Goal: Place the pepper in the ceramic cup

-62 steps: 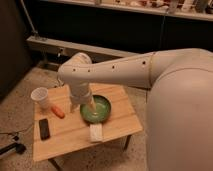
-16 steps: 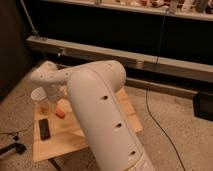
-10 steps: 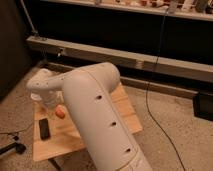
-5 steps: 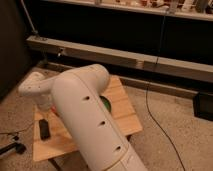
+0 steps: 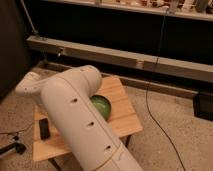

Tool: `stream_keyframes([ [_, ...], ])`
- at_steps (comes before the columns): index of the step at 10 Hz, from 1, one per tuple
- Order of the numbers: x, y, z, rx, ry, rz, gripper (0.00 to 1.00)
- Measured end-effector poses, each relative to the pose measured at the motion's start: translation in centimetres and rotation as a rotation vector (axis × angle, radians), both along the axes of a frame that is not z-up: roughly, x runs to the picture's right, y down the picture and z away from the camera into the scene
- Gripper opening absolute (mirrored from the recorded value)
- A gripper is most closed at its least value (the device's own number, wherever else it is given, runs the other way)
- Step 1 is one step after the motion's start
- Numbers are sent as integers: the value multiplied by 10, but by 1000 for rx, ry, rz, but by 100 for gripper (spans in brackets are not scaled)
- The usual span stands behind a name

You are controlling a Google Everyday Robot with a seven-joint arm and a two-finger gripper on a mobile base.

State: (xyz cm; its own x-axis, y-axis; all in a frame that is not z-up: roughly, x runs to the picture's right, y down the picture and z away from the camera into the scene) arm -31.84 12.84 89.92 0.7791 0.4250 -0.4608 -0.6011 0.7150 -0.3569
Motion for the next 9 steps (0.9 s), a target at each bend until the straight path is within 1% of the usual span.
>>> stream_keyframes([
  [2, 4, -2, 6, 1, 22, 13, 65],
  [5, 15, -1, 13, -8, 56, 25, 65],
  [8, 19, 6, 17, -29, 69, 35, 65],
  [9, 18, 12, 17, -44, 71, 40, 65],
])
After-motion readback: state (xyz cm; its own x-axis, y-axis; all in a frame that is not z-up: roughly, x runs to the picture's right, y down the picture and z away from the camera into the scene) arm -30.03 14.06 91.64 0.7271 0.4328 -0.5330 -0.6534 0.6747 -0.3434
